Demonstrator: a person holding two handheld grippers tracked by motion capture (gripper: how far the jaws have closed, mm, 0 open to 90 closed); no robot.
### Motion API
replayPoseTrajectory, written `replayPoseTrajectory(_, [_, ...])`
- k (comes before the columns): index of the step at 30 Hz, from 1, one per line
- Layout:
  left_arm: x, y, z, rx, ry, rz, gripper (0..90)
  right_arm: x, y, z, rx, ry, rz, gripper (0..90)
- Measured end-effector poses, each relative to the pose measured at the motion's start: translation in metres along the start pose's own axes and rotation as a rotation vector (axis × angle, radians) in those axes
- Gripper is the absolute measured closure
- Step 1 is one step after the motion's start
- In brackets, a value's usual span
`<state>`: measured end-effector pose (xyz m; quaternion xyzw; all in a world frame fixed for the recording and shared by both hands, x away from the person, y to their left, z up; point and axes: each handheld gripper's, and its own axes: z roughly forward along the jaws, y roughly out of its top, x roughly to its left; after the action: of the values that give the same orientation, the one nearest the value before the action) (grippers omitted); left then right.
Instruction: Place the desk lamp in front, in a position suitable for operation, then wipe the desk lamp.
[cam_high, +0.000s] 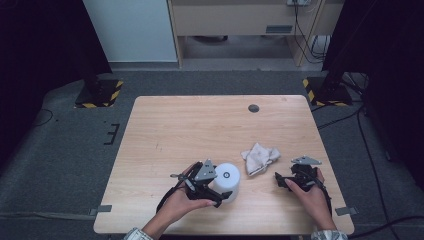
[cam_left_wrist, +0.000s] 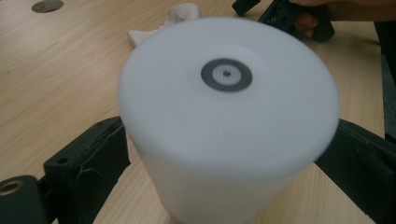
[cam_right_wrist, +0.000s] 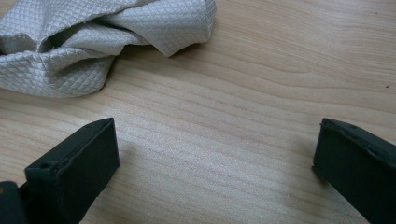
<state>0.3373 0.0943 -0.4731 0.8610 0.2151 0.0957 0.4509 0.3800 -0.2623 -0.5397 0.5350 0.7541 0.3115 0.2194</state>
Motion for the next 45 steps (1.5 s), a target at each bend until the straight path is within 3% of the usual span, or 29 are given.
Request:
replayPoseTrajectory(6, [0.006, -0.023, -0.02, 0.022, 0.003, -0.006, 3.3, 0.0, 0.0, 0.0, 0.0, 0.0, 0.001, 0.6])
replayPoseTrajectory(11, [0.02, -0.038, -0.042, 0.021, 0.036, -0.032, 3.7, -0.003, 0.006, -0.004, 0.014, 0.052, 0.007, 8.0])
replayPoseTrajectory(18, [0.05, -0.061, -0.06, 0.045, 0.165, -0.116, 5.2, -0.001, 0.014, -0.016, -0.053, 0.074, -0.026, 18.0])
replayPoseTrajectory(19, [0.052, -0.063, -0.061, 0.05, 0.18, -0.124, 5.3, -0.001, 0.016, -0.018, -0.065, 0.076, -0.032, 21.8])
replayPoseTrajectory(20, [0.055, -0.065, -0.063, 0.06, 0.207, -0.131, 6.1, 0.0, 0.018, -0.022, -0.086, 0.084, -0.042, 32.4])
replayPoseTrajectory(21, [0.055, -0.065, -0.063, 0.06, 0.207, -0.131, 6.3, 0.0, 0.018, -0.022, -0.086, 0.084, -0.042, 32.4])
replayPoseTrajectory(22, [0.057, -0.065, -0.064, 0.062, 0.226, -0.132, 6.3, 0.0, 0.02, -0.025, -0.099, 0.095, -0.064, 42.3])
replayPoseTrajectory(24, [0.057, -0.064, -0.065, 0.061, 0.232, -0.127, 6.3, 0.0, 0.02, -0.026, -0.101, 0.102, -0.063, 46.2])
replayPoseTrajectory(27, [0.056, -0.066, -0.063, 0.087, 0.234, -0.112, 6.3, 0.0, 0.029, -0.033, -0.137, 0.132, -0.056, 65.1])
replayPoseTrajectory(32, [0.053, -0.066, -0.06, 0.118, 0.239, -0.08, 7.0, 0.009, 0.049, -0.043, -0.171, 0.158, -0.118, 78.5])
replayPoseTrajectory(34, [0.053, -0.066, -0.06, 0.116, 0.243, -0.081, 7.6, 0.02, 0.063, -0.04, -0.168, 0.182, -0.162, 75.9])
replayPoseTrajectory(36, [0.053, -0.066, -0.061, 0.12, 0.251, -0.085, 7.6, 0.023, 0.066, -0.038, -0.156, 0.188, -0.175, 72.2])
replayPoseTrajectory(40, [0.053, -0.066, -0.062, 0.122, 0.262, -0.091, 7.8, 0.041, 0.074, -0.015, -0.096, 0.222, -0.21, 55.9])
replayPoseTrajectory(45, [0.054, -0.067, -0.061, 0.125, 0.26, -0.097, 7.9, 0.048, 0.071, 0.012, 0.001, 0.22, -0.211, 32.4])
